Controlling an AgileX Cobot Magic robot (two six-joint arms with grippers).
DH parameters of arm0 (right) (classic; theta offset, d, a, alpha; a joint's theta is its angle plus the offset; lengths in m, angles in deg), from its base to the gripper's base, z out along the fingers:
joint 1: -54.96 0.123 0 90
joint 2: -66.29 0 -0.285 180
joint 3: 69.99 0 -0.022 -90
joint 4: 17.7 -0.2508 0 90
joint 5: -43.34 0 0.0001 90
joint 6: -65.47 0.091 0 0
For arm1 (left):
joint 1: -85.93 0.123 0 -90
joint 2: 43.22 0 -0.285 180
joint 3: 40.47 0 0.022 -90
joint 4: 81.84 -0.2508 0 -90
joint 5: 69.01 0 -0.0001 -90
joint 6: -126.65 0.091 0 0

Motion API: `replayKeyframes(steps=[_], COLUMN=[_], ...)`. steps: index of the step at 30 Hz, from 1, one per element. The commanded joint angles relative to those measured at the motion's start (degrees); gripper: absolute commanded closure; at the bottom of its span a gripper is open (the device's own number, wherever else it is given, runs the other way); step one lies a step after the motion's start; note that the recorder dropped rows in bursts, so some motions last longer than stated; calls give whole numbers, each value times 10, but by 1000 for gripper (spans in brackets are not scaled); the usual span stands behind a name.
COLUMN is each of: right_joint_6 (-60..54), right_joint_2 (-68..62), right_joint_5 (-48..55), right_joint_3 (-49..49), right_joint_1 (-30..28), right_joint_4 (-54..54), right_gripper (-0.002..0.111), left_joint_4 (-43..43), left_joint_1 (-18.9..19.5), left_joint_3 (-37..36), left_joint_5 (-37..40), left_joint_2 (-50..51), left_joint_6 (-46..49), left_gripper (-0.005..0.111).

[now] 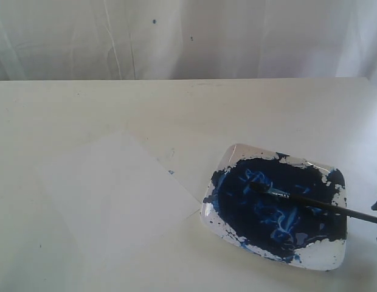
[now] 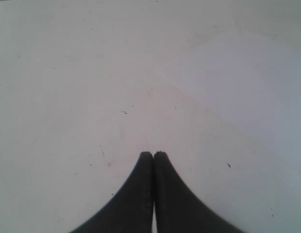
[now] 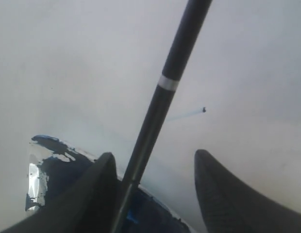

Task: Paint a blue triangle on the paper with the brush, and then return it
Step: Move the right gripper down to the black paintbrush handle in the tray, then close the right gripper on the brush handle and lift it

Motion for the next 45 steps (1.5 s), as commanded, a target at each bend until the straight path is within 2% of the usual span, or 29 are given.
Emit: replayKeyframes(steps=[1, 19, 26, 30, 35, 45], right_joint_6=[-2, 16, 17, 17, 17, 31], right_joint_2=[-18, -82, -82, -82, -82, -82], right_joint_5=[-27, -95, -98, -85, -84, -87], right_joint_3=[5, 5, 5, 5, 5, 5], right_joint_1=[-3, -3, -3, -3, -3, -3], right_joint_4=[9, 8, -15, -15, -17, -17], right_gripper=[61, 62, 76, 76, 88, 98], left_joint_4=[0, 0, 0, 0, 0, 0], left_joint_1=[2, 2, 2, 2, 2, 2], left_joint_3=[-1, -1, -1, -1, -1, -1], left_joint_5=[-1, -1, -1, -1, -1, -1], left_joint_2=[-3, -3, -3, -3, -3, -3], left_joint_6=[1, 1, 1, 1, 1, 1], left_gripper=[107, 107, 107, 107, 107, 107])
